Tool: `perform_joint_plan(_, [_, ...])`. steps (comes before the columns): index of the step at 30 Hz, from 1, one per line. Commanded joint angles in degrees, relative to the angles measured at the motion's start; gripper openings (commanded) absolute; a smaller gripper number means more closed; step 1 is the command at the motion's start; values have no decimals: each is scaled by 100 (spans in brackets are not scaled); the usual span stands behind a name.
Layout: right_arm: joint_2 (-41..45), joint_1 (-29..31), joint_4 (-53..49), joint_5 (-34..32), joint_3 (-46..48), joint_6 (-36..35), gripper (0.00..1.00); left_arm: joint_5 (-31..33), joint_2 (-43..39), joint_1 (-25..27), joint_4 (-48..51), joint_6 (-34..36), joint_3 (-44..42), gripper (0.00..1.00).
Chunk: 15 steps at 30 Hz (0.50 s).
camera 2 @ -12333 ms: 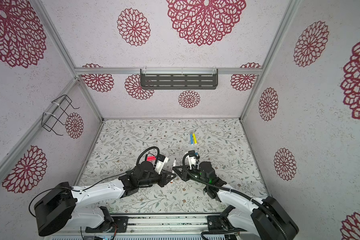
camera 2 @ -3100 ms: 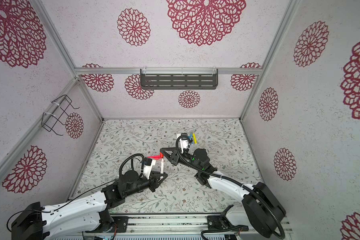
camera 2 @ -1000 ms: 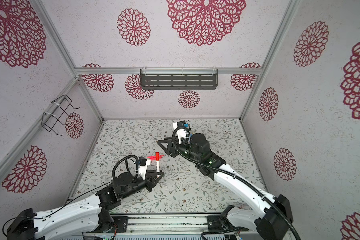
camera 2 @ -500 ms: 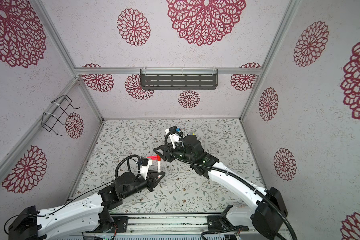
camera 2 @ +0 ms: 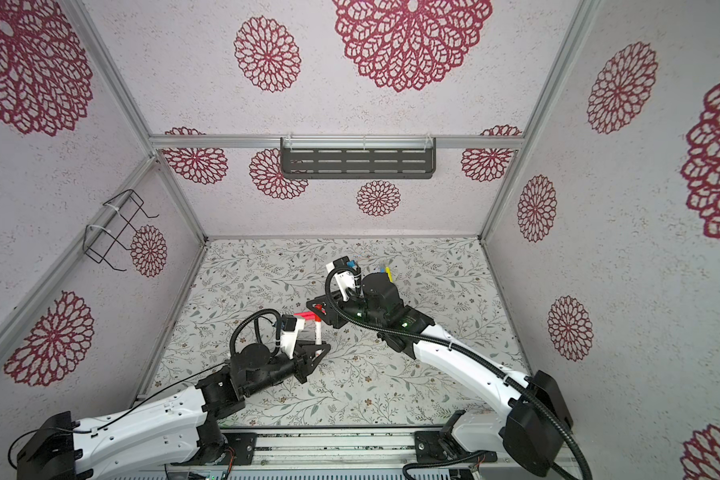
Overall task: Insert the pens into the pen caps
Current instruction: 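Raise right gripper away from the capped white marker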
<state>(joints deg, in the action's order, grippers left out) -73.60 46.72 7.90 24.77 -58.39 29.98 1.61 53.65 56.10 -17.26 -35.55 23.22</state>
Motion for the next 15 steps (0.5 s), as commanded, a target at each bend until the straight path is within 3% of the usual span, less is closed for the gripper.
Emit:
perform_joint_plan(1, [21, 61, 129, 88, 71, -169, 20, 19, -16, -26, -122, 60, 168, 0])
perform_joint_plan(6, [19, 202, 204, -14, 425, -156, 7, -60, -125, -153, -234, 55, 204, 0])
perform_joint_plan(15, [-31, 841, 753, -847, 1560, 378, 0, -656, -376, -858, -634, -153, 297, 0])
